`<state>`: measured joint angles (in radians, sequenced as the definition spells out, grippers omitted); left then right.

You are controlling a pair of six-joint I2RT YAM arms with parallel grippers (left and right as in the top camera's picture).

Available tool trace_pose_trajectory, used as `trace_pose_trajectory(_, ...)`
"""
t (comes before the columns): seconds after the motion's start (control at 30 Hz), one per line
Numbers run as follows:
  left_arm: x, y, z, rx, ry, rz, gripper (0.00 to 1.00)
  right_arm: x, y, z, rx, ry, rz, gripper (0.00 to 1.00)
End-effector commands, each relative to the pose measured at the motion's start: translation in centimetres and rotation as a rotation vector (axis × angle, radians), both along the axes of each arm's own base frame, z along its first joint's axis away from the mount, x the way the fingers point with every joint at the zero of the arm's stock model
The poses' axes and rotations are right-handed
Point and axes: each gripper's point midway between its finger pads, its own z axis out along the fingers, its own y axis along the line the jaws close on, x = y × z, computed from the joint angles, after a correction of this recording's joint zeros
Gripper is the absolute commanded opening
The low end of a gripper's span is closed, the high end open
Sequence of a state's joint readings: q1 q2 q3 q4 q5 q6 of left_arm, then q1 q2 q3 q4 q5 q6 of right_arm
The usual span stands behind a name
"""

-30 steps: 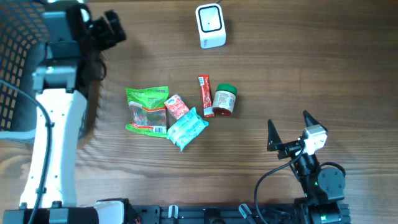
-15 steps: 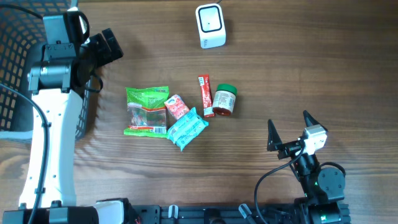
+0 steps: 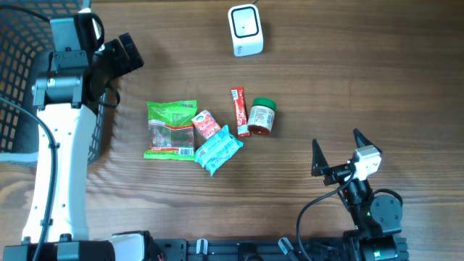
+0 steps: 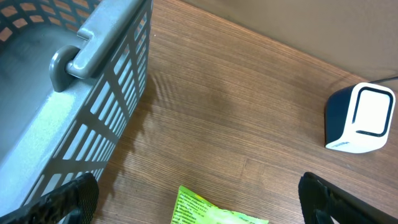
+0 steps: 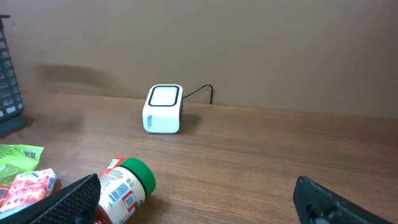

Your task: Scan the item barcode

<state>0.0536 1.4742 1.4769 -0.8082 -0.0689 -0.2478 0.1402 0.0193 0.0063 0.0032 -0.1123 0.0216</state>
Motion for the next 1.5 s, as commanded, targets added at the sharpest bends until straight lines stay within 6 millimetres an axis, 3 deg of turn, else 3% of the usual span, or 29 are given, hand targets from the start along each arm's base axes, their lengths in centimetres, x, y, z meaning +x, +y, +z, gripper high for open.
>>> trace_pose_trajectory(0.0, 0.0, 0.2, 0.7, 0.009, -0.018, -0.001, 1.0, -0.1, 0.1, 0.1, 0.006, -0.006, 0.009, 1.0)
trace_pose_trajectory(0.4, 0.0, 0.2, 0.7, 0.009, -0.018, -0.001, 1.0, -0.1, 0.2, 0.1, 0.009, -0.005, 0.013, 0.99)
trace_pose_trajectory(0.6, 0.0, 0.2, 0.7, 0.009, -0.018, -0.001, 1.0, 0.6, 0.3, -2.8, 0.223, 0.211, -0.005, 1.0)
trace_pose_trajectory(0.63, 0.0, 0.2, 0.7, 0.009, -0.018, -0.001, 1.0, 0.7, 0.3, -1.9, 0.223, 0.202, -0.005, 1.0)
trace_pose_trajectory(0.77, 0.0, 0.2, 0.7, 0.009, -0.018, -0.001, 1.0, 0.9, 0.0, 7.1, 0.228, 0.097, -0.014, 1.0)
trace_pose_trajectory(0.83, 0.0, 0.2, 0.7, 0.009, -0.018, -0.001, 1.0, 0.9, 0.0, 10.1, 0.222, 0.146, -0.019, 1.0)
trace_pose_trajectory(0.93, 0.0, 0.2, 0.7, 0.009, -0.018, -0.001, 1.0, 0.8, 0.0, 15.1, 0.193, 0.354, -0.045, 1.0)
trace_pose_trajectory(1.03, 0.0, 0.2, 0.7, 0.009, -0.018, -0.001, 1.0, 1.7, 0.2, 18.7, 0.222, 0.572, -0.082, 1.0)
trace_pose_trajectory(1.1, 0.0, 0.2, 0.7, 0.009, -0.018, -0.001, 1.0, 3.2, 0.8, 19.8, 0.182, 0.774, -0.083, 1.0)
trace_pose_trajectory(1.17, 0.0, 0.2, 0.7, 0.009, -0.018, -0.001, 1.0, 4.9, 1.1, 19.5, 0.163, 0.905, -0.103, 1.0)
trace_pose_trajectory(1.23, 0.0, 0.2, 0.7, 0.009, -0.018, -0.001, 1.0, 8.5, 2.2, 18.6, 0.186, 0.969, -0.087, 1.0)
trace_pose_trajectory(1.3, 0.0, 0.2, 0.7, 0.009, -0.018, 0.0, 1.0, 10.6, 4.0, 14.9, 0.217, 1.114, -0.026, 1.0)
trace_pose_trajectory(1.33, 0.0, 0.2, 0.7, 0.009, -0.018, -0.001, 1.0, 11.3, 4.4, 13.0, 0.221, 1.186, -0.041, 0.84)
trace_pose_trajectory(1.37, 0.0, 0.2, 0.7, 0.009, -0.018, -0.001, 1.0, 12.0, 4.9, 10.9, 0.228, 1.26, -0.06, 0.77)
trace_pose_trajectory(1.47, 0.0, 0.2, 0.7, 0.009, -0.018, -0.001, 1.0, 12.6, 7.1, 5.8, 0.175, 1.423, -0.058, 0.77)
